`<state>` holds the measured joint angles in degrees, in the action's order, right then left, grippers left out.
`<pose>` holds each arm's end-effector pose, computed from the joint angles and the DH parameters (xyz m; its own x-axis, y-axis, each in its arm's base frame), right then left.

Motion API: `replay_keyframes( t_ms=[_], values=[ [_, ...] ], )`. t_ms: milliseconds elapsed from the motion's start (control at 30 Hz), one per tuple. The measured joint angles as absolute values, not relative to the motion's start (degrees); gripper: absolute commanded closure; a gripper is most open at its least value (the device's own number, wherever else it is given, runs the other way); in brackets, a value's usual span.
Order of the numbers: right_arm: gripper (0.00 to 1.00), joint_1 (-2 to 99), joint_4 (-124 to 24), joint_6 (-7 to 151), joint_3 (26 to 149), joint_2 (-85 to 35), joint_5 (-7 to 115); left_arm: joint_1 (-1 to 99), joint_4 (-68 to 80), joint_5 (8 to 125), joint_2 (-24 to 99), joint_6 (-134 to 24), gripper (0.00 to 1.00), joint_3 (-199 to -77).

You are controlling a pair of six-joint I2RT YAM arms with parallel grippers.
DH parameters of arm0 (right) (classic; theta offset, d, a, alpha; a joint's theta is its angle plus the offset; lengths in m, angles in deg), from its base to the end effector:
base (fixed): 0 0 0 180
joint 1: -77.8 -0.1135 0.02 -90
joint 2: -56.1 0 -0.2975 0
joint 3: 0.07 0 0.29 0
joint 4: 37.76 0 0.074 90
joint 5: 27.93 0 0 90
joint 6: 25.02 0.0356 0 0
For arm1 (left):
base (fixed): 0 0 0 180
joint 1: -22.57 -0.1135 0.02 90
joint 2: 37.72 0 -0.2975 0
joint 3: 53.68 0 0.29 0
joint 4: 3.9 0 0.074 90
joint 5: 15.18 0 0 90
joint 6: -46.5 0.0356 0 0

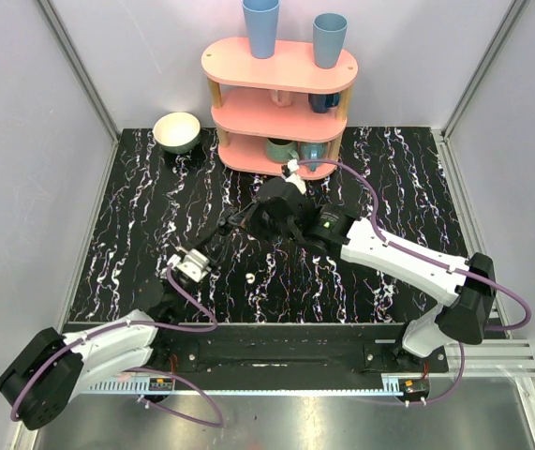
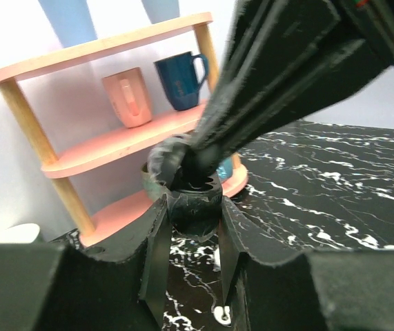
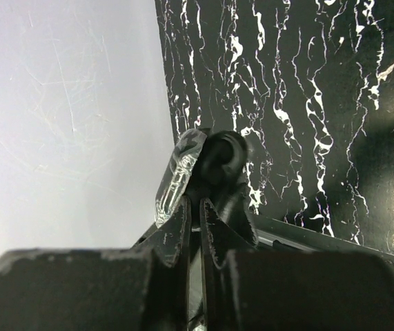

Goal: Insert the wireless bluetooth earbuds into the charging case
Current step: Insert the left earbud into the left side groove of the charging case.

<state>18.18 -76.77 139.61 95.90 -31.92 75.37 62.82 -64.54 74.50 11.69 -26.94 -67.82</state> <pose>0.2043 0.3323 0.3949 -0.7826 0.5205 -0.3415 0.0555 0.6047 0.7945 0.1237 -0.1050 0.2189 0.4987 -0.0488 -0.8654 0.5298 0.8073 0.2598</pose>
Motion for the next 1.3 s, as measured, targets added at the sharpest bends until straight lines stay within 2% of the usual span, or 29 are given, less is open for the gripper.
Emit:
replay_keyframes(
  t_ms=[300, 1300],
  values=[
    [1.00, 18.18, -76.73, 139.61, 95.90, -31.95, 74.32, 62.91, -65.85, 70.94, 14.58, -27.29, 1.00, -67.82],
    [1.00, 18.62, -79.35, 142.96, 95.99, -33.65, 73.47, 62.97, -64.50, 72.10, 15.41, -17.94, 1.00, -67.82]
  ],
)
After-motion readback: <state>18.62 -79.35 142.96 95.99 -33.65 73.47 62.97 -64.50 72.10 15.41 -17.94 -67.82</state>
